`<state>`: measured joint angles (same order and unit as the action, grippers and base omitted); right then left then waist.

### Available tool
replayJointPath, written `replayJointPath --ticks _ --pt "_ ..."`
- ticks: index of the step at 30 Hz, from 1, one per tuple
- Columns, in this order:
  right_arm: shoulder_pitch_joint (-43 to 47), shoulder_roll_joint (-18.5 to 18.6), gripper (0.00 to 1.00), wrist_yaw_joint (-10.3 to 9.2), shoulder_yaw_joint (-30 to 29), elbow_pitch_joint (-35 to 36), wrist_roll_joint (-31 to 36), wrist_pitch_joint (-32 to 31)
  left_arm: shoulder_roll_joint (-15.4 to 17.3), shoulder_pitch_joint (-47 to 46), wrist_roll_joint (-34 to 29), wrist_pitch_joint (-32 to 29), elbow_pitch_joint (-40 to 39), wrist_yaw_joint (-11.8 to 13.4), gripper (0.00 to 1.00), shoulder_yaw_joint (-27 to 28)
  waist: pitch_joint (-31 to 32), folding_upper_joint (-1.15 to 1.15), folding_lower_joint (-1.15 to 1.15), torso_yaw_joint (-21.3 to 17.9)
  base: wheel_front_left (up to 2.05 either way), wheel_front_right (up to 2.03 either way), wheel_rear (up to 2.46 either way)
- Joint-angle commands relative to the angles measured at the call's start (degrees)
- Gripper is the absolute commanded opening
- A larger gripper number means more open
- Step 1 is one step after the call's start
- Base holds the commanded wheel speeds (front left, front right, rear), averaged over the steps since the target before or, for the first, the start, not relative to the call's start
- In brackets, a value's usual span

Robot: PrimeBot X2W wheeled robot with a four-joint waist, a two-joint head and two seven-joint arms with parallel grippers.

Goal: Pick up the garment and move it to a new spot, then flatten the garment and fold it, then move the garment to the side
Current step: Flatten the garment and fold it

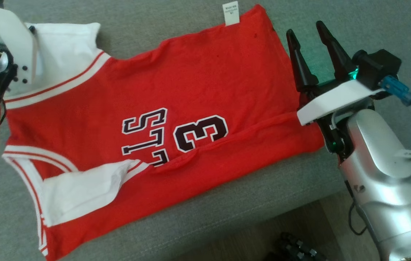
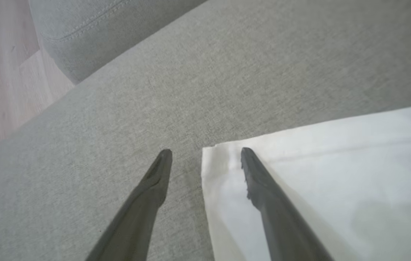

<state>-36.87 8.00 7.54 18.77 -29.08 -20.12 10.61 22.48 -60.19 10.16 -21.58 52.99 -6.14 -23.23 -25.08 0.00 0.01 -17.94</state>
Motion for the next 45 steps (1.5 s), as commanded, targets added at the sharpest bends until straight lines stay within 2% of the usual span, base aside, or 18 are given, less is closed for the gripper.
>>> replayJointPath --ticks 1,7,9,13,19,25,30,37,45 --pt "-1.3 -0.4 1.0 -0.05 0.8 1.1 -0.3 0.8 3.0 -3.0 -0.5 -0.2 -0.8 -0.3 1.0 0.9 -0.5 0.0 -0.01 -0.5 0.0 0.0 0.0" --pt "-2.1 -0.2 1.0 -0.05 0.9 -0.4 -0.5 1.6 2.6 -3.9 0.4 -1.3 1.9 -0.8 1.0 -0.2 -0.4 0.0 -0.01 -0.3 0.0 0.0 0.0" --pt "-2.2 -0.1 1.0 -0.05 0.8 -1.0 -0.7 1.8 1.9 -4.0 1.5 -1.9 2.8 -0.9 0.0 -0.1 -0.3 0.0 -0.01 0.1 0.0 0.0 0.0" --pt "-2.8 0.6 1.0 -0.05 0.0 -2.4 -1.1 2.0 0.0 -4.2 4.0 -1.6 3.1 -1.1 0.0 0.0 0.1 0.0 -0.01 1.7 0.0 0.0 0.0" --pt "-4.5 2.6 1.0 -0.05 -1.4 -4.4 -1.8 0.8 -2.4 -4.1 6.2 3.1 1.4 -1.2 0.0 0.8 0.9 0.0 -0.01 5.2 0.0 0.0 0.0" --pt "-7.8 7.4 1.0 -0.05 -1.5 -7.4 -3.4 -3.6 -5.7 -2.4 7.3 9.9 -2.7 -1.1 0.0 0.4 1.5 0.0 -0.01 11.4 0.0 0.0 0.0" --pt "-10.4 12.2 1.0 -0.05 1.7 -11.5 -4.2 -9.0 -7.7 0.5 7.6 13.4 -7.0 -1.2 0.0 -1.0 1.6 0.0 -0.01 16.2 0.0 0.0 0.0" --pt "-12.7 16.6 1.0 -0.05 6.0 -17.5 -6.5 -14.7 -8.5 4.6 8.1 15.0 -13.2 -0.9 0.0 -2.2 2.0 0.0 -0.01 20.2 0.0 0.0 0.0" --pt "-14.6 18.0 1.0 -0.05 8.8 -23.1 -8.3 -16.6 -8.0 7.7 8.7 13.7 -18.8 -0.2 0.0 -2.8 2.0 0.0 -0.01 21.7 0.0 0.0 0.0"
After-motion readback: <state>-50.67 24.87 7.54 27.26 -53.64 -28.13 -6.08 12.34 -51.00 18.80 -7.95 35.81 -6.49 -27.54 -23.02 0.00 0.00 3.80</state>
